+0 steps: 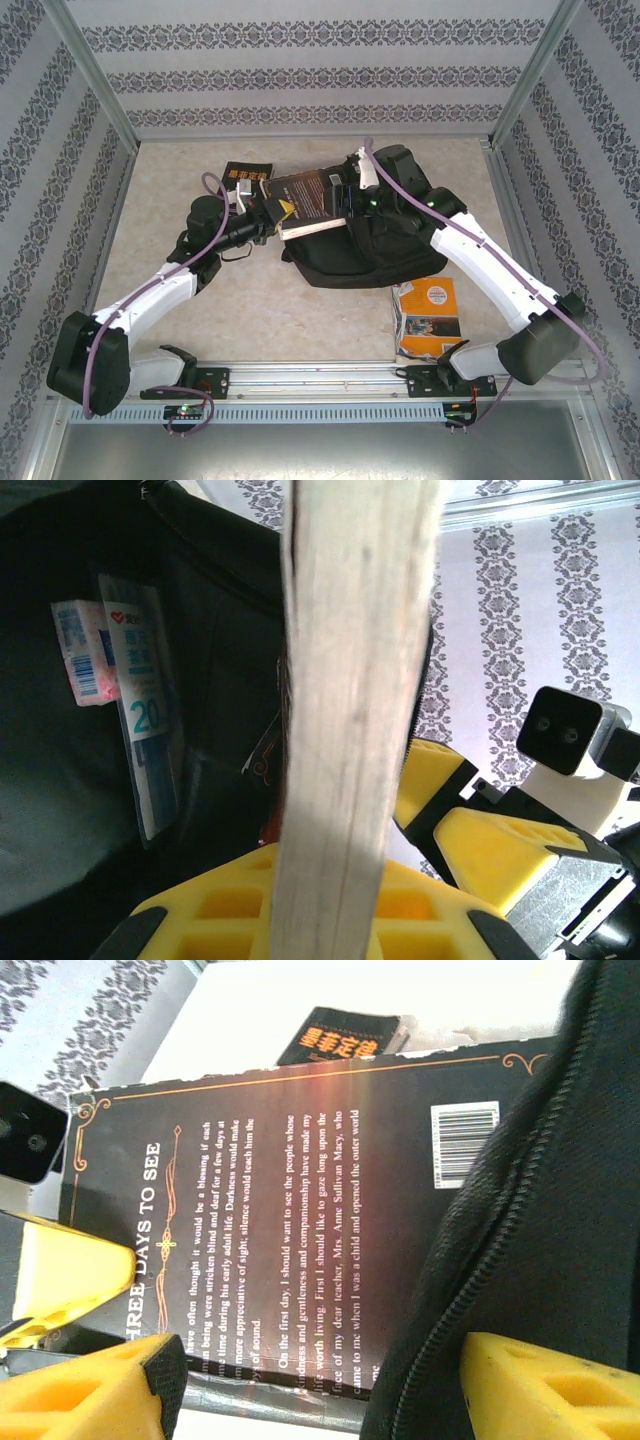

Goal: Pack the student bag

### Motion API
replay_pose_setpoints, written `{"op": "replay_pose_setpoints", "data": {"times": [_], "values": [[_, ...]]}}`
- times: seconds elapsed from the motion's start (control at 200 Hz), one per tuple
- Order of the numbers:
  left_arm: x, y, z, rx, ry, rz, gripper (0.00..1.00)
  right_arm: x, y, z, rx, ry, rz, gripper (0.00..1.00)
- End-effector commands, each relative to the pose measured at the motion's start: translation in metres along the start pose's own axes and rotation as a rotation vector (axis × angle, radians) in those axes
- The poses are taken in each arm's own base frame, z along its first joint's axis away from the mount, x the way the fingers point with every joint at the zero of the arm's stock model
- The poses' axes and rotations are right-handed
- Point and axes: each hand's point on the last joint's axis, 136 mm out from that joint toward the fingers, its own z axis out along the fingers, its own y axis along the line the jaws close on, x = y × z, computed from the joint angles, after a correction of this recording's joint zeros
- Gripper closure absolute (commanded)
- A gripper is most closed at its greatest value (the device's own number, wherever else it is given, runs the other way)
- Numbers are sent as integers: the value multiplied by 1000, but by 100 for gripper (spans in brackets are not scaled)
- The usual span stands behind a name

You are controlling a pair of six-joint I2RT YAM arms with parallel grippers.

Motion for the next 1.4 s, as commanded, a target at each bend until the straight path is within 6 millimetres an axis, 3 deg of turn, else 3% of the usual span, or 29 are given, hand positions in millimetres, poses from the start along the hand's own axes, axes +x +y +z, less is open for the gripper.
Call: {"op": "replay_pose_setpoints", "data": {"times": [0.0,0.37,0.49,0.625,0.689,0.849,1.009,1.394], "values": [[7,-46,4,154,37,89,100,1,-21,1,108,13,-6,27],[13,-34,13,126,58,92,100,3,-81,4,395,49,-74,34],[15,-30,12,110,64,100,100,-1,-87,-1,432,40,-93,55],[16,-15,7,29,51,129,100,-18,-76,-19,417,-16,-121,89],[16,-3,4,-45,44,152,100,-28,-69,-30,401,-36,-138,100],[14,22,-6,-210,32,187,100,-50,-44,-56,330,-72,-184,100],[13,36,-4,-260,35,167,100,-59,-29,-67,270,-89,-190,100],[22,7,57,-6,132,79,100,-51,-15,-61,167,-84,-158,100]]}}
